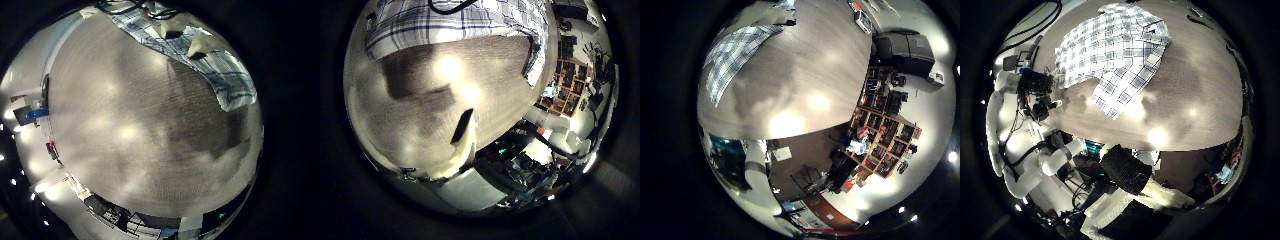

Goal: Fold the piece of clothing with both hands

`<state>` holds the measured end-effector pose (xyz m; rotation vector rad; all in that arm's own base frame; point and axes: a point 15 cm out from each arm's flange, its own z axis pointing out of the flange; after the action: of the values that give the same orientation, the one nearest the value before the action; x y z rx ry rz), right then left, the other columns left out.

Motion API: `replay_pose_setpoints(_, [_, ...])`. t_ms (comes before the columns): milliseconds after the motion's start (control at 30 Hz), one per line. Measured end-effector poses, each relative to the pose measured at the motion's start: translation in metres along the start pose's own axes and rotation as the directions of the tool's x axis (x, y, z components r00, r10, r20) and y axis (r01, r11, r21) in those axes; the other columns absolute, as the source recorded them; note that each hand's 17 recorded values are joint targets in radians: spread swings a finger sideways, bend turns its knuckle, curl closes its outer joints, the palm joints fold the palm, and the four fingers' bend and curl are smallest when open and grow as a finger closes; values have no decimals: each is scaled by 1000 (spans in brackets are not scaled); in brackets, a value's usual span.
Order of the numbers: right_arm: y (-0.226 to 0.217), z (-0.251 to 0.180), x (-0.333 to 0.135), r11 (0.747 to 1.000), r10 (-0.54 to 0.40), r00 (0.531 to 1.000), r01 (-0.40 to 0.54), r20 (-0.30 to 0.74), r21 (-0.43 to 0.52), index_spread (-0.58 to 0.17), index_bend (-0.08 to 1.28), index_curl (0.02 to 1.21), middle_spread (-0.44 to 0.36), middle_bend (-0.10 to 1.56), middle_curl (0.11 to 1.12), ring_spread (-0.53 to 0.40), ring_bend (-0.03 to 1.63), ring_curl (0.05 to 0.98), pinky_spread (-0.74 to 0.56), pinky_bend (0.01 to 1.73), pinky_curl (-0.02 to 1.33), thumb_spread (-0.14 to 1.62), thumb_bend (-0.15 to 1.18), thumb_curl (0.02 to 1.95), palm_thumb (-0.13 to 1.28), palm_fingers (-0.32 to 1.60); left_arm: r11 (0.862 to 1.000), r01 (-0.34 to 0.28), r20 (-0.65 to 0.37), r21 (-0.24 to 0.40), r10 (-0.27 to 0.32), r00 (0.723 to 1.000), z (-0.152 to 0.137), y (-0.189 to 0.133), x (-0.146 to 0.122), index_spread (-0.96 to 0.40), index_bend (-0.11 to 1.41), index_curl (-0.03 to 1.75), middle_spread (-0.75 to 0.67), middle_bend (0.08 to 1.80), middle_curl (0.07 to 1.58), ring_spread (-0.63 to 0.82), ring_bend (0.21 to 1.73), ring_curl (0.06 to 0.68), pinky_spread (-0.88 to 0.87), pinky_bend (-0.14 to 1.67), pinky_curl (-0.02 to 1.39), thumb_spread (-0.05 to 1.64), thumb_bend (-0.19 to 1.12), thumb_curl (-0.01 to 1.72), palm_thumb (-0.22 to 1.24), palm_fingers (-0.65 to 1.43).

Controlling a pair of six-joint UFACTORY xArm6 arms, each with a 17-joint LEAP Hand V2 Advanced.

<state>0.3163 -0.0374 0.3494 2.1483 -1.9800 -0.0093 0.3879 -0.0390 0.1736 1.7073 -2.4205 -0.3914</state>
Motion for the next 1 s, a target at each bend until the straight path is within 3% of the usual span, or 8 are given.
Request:
replay_pose_setpoints(167, [1,0,0,1000,-1,1000,1,-1,0,-407,168,296,-103,353,367,-71,695,178,243,765,46,1244,-16,249,300,300,999,13,15,-41,-12,1000,1,-3,-2,-220,370,487,-198,633,467,-116,717,166,-22,229,329,1018,-3,338,433,919])
replay_pose_setpoints(267, [1,0,0,1000,-3,1000,3,-1,0,-407,167,296,-106,351,366,-70,696,180,244,763,46,1244,-16,248,301,303,999,19,21,-47,-18,1000,-2,-5,-3,-325,425,557,-318,772,566,-323,892,258,-249,357,397,1041,10,352,526,1205])
replay_pose_setpoints(400, [0,0,1,1000,-2,1000,2,-1,-1,-408,169,296,-108,356,368,-72,697,182,243,751,45,1244,-16,248,301,310,998,20,24,-56,-19,1000,-9,-3,-4,-433,480,644,-409,890,657,-431,1081,359,-451,587,492,1071,40,386,667,1231])
replay_pose_setpoints(600, [-10,18,-2,999,-21,1000,21,2,-48,-409,163,294,-116,349,365,-103,714,187,221,757,48,1242,-13,249,310,319,999,9,20,-37,-9,1000,-32,2,4,-550,561,782,-475,1011,745,-460,1246,452,-582,848,617,1093,22,439,744,1160])
replay_pose_setpoints(833, [-43,63,-14,987,-101,995,102,11,-127,-382,143,280,-132,348,368,-149,729,200,153,754,55,1183,-16,277,383,254,1000,-4,27,-28,5,1000,-55,7,14,-624,595,927,-496,1084,805,-458,1318,497,-629,938,688,1103,-13,479,763,1077])
replay_pose_setpoints(1000, [-43,123,-33,967,-156,988,157,23,-200,-365,157,277,-122,341,369,-143,714,203,132,754,65,1125,-26,284,380,215,1000,-5,28,-27,5,1000,-62,10,14,-654,580,1010,-501,1098,829,-455,1334,509,-645,951,716,1105,-15,497,763,1055])
